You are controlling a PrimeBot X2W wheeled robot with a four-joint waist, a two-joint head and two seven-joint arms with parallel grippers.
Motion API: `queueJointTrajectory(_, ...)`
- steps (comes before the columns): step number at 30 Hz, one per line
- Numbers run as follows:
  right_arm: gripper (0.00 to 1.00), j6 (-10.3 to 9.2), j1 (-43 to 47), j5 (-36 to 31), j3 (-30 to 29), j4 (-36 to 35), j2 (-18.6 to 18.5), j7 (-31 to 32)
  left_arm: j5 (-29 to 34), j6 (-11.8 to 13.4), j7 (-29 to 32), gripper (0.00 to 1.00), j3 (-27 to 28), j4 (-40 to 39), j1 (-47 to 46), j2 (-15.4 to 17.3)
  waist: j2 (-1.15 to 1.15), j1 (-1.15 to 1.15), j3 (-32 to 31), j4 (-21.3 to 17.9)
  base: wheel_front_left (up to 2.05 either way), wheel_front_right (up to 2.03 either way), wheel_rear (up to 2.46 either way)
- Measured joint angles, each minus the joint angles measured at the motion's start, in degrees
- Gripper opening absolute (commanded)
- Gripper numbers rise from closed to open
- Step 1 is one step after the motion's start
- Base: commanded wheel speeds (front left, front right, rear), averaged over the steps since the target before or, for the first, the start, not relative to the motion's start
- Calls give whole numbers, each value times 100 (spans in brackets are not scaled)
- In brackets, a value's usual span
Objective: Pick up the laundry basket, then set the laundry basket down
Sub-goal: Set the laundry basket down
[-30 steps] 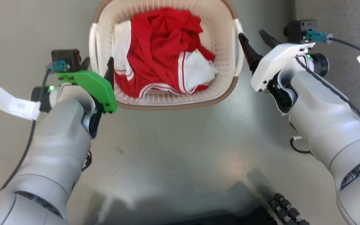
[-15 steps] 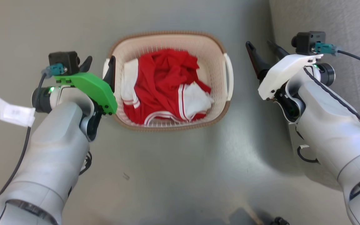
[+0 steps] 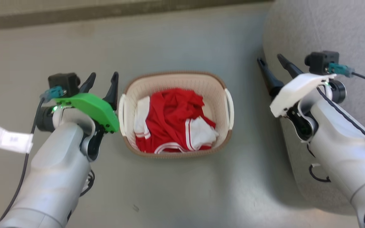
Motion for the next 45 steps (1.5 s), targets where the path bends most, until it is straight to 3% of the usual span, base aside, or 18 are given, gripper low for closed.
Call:
queueJointTrajectory(14, 100, -119, 1042, -552, -520, -876, -115, 0, 516, 91, 0, 100, 687, -935, 1140, 135, 0, 0, -1148, 129, 0, 0, 0)
queueJointTrajectory(25, 100, -471, 1847, -992, -1206, -1900, -232, 0, 896, 328, 0, 100, 1258, -1771, 2035, 171, 0, 0, -1848, 176, 0, 0, 0)
queueJointTrajectory(35, 100, -697, 2531, -1397, -1636, -2666, -235, -1, 1368, 537, -14, 100, 1628, -2513, 2696, 137, 0, 0, -2056, 141, 0, 0, 0)
queueJointTrajectory(45, 100, -764, 3064, -1694, -1901, -3092, -234, 0, 1701, 606, -14, 100, 1918, -2993, 3157, 59, 0, 0, -2092, 153, 0, 0, 0)
